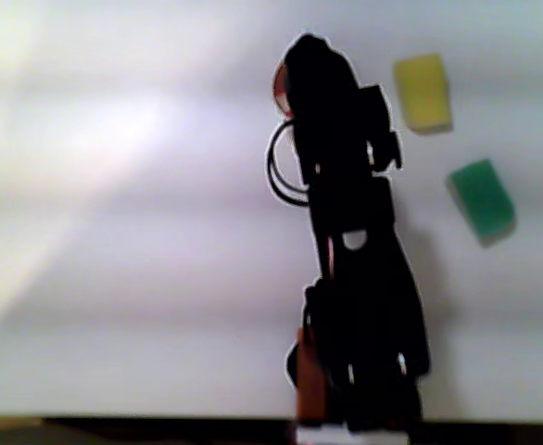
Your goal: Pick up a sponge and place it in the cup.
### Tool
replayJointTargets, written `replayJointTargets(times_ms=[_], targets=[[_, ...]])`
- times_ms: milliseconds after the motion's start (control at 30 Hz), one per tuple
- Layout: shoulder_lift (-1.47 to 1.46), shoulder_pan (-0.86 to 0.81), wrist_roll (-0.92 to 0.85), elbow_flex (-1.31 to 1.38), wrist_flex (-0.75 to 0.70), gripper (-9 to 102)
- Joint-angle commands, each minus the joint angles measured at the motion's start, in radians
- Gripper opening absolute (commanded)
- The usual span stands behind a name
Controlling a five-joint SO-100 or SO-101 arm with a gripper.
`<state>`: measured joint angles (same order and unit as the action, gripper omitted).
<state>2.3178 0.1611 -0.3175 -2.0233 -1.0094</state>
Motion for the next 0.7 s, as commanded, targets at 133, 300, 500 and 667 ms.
replayJointTargets(times_ms=[133, 300, 500, 667], targets=[[0.261, -0.055, 0.043, -0.129, -0.015, 8], [0.410, -0.121, 0.175, -0.233, -0.025, 0], [0.569, -0.218, 0.206, -0.344, -0.032, 0], [0.698, -0.285, 0.264, -0.443, -0.052, 0]])
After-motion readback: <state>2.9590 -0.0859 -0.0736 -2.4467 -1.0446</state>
